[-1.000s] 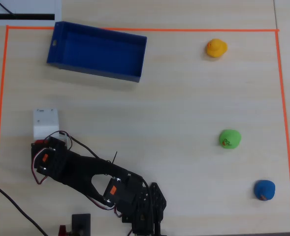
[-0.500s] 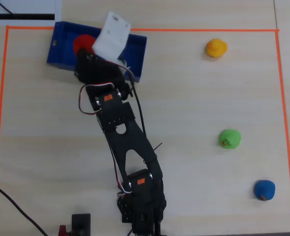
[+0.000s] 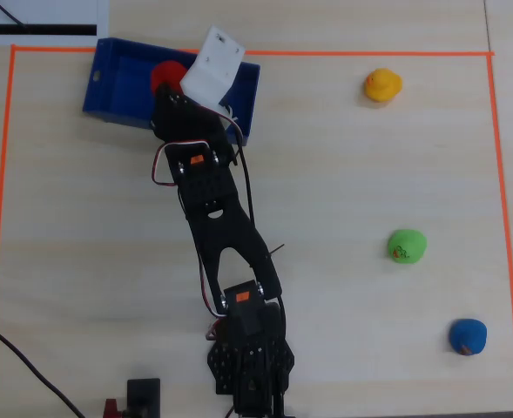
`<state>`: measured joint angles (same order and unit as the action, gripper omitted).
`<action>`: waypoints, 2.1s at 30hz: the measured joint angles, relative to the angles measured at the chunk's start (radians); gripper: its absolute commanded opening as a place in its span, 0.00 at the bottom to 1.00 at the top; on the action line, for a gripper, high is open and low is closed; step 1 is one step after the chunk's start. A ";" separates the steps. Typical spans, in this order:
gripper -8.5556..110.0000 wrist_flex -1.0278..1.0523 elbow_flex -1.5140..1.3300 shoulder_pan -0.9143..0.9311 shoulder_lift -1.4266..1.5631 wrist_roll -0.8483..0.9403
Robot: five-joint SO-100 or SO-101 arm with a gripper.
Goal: Grasp red duck and put it into box.
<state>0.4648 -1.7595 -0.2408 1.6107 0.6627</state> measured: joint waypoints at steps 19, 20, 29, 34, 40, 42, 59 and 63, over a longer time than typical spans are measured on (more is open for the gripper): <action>0.23 0.163 0.353 -0.023 -0.334 0.012; 0.24 0.173 0.360 -0.017 -0.334 0.012; 0.10 0.259 0.357 0.078 -0.235 0.012; 0.07 0.334 0.160 0.072 0.029 0.034; 0.07 0.341 -0.405 -0.014 0.509 0.166; 0.07 0.341 -0.615 -0.021 0.675 0.232; 0.07 0.698 -1.358 0.213 1.698 0.525; 0.07 0.807 -1.358 0.213 1.703 0.568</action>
<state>1.2717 -3.1170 -0.0276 3.3134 1.2303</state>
